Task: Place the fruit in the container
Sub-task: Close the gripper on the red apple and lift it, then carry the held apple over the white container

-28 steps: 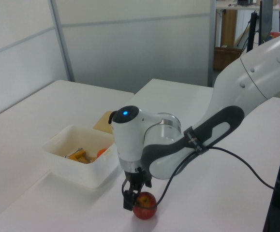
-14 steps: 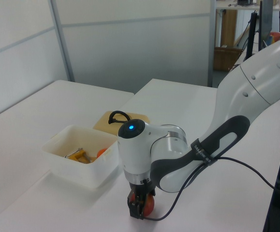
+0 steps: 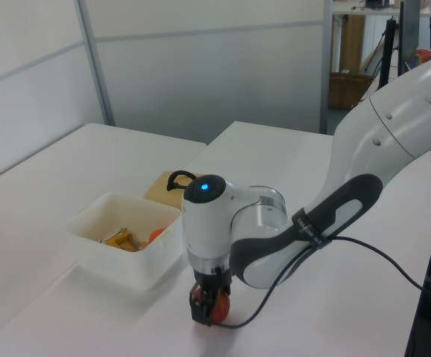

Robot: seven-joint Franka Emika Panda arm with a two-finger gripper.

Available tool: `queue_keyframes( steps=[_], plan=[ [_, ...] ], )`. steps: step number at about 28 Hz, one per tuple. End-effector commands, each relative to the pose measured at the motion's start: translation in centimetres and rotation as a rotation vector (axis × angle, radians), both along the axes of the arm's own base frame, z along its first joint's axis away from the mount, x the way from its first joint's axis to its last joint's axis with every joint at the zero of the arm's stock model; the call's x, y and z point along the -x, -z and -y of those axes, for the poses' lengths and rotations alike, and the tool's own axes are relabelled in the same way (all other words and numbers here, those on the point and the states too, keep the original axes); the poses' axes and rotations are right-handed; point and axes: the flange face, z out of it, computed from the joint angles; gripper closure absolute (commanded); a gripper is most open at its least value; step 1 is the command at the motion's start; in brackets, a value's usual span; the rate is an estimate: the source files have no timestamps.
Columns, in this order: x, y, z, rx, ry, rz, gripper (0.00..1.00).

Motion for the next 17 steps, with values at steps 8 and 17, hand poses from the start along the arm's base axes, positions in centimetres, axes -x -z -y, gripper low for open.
queue_keyframes(
  steps=[8, 17],
  plan=[
    [-6.9, -14.2, 5.6, -0.173, 0.208, 0.246, 1.00],
    [-12.0, -15.7, 6.6, -0.238, 0.322, 0.324, 1.00]
  ],
)
